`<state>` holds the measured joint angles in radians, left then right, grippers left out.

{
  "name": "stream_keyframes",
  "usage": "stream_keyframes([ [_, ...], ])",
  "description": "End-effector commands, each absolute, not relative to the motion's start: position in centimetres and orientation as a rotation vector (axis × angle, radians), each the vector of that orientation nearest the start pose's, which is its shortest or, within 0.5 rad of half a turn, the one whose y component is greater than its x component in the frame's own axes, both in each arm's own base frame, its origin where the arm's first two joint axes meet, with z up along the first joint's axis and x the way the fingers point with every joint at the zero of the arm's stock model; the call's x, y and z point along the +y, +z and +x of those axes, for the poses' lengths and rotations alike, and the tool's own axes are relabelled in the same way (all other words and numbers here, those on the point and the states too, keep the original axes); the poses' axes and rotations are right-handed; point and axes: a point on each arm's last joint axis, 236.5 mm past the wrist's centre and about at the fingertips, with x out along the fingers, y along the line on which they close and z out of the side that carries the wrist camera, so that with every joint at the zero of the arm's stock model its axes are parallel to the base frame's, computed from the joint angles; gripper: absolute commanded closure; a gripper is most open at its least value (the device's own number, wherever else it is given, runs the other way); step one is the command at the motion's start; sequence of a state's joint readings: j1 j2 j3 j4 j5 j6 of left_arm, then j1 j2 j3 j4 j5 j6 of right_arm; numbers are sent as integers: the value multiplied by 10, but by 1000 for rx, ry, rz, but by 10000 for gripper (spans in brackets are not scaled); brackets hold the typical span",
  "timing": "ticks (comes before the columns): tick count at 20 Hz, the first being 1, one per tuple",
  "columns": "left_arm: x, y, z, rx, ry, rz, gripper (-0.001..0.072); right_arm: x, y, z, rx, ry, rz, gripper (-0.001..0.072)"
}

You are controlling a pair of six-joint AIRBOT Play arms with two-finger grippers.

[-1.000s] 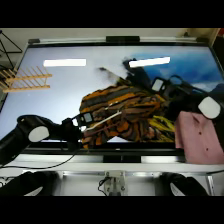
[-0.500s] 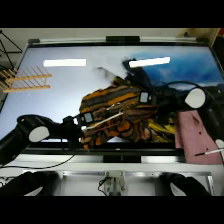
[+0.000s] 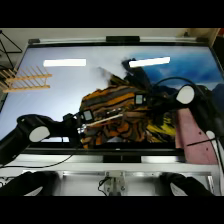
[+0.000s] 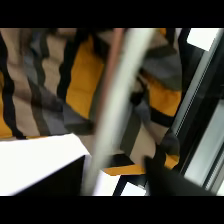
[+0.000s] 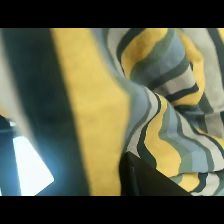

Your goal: Fold the shirts.

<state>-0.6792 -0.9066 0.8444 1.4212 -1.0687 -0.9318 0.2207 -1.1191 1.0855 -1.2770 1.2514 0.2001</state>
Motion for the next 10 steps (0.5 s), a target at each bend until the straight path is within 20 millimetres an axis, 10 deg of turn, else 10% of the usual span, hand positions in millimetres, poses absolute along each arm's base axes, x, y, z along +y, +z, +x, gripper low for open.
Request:
stream_keyframes([
  [1, -206, 37, 258, 806, -934, 919, 69, 141, 50, 311, 822, 1167, -984, 658],
  [10, -99, 121, 353, 740, -507, 829, 71, 114, 99, 300, 849, 926, -782, 659],
])
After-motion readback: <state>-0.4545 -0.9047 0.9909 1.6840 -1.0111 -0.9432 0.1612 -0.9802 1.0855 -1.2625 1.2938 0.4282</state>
